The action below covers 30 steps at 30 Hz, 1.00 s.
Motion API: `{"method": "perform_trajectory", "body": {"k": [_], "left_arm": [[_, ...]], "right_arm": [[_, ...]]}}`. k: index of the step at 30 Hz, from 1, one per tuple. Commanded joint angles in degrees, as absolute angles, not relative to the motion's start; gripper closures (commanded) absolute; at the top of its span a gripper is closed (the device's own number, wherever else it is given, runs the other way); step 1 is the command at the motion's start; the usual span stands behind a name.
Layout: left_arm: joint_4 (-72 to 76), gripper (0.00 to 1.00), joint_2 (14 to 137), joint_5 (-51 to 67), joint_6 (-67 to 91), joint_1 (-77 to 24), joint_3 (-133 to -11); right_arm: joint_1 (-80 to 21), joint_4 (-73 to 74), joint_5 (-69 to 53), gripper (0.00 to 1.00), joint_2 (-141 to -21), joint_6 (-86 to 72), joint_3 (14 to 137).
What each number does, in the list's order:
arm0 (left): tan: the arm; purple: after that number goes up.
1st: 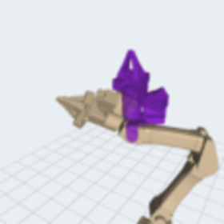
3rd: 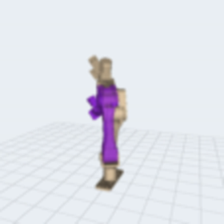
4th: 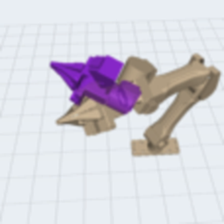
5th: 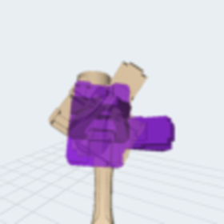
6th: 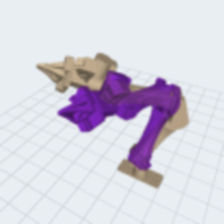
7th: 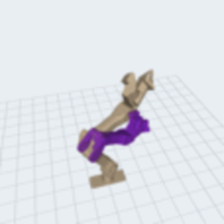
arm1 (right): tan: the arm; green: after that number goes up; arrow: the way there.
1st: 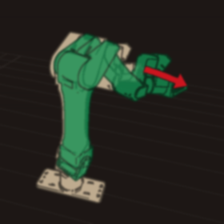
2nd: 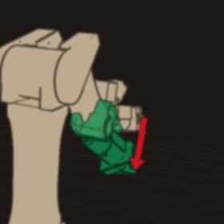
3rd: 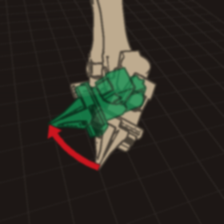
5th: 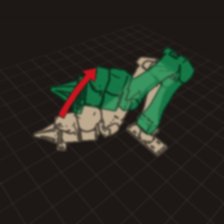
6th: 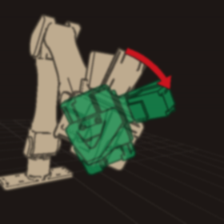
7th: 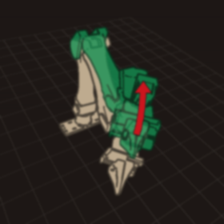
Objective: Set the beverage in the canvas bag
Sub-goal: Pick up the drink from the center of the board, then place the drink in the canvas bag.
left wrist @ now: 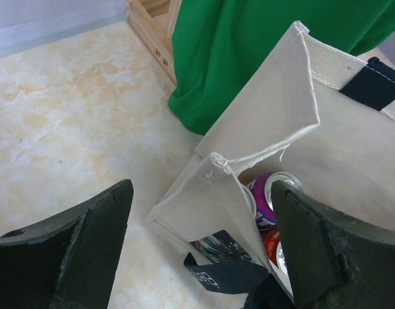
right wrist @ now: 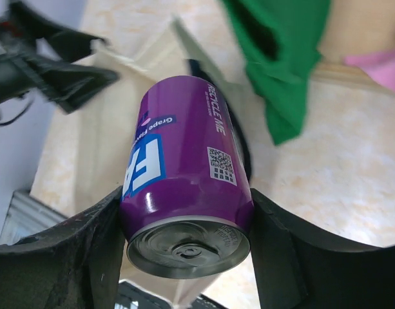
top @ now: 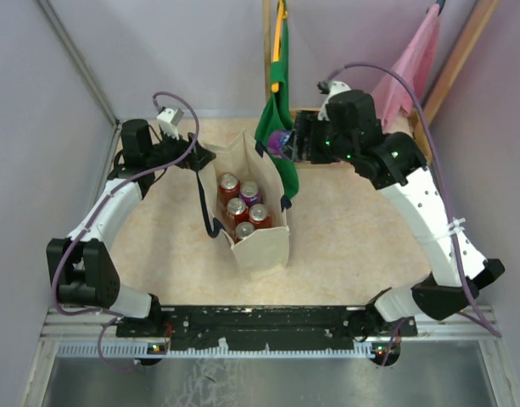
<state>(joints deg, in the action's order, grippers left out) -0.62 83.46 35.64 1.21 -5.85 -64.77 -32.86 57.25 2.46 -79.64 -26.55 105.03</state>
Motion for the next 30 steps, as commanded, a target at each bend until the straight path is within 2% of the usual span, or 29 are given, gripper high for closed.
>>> {"method": "perform_trajectory", "body": {"k": [1,6,11,23,30], "left_arm": [[-1.72,0.06,83.0,37.0,0.43,-6.04,-66.39],[-1.41,0.06,82.64,36.68,0.46,-6.49,-66.29],[-1.23,0.06,82.07,36.19,0.89,-6.85,-66.18],[-1.05,0.06,81.62,35.15,1.55,-6.94,-66.15],[-1.79,0.06,82.09,35.02,0.97,-6.94,-67.31]], "right_arm": [[-39.68,46.28,1.78,1.0,-83.56,-24.9,112.56],[-45.3,53.4,3.72,1.0,-97.22,-19.48,125.28],[-46.15,58.83,4.8,1.0,-108.79,-16.43,138.36],[-45.77,57.89,9.54,1.0,-112.55,-13.51,134.92],[-43.99,60.42,9.83,1.0,-121.73,-12.36,143.16]]}}
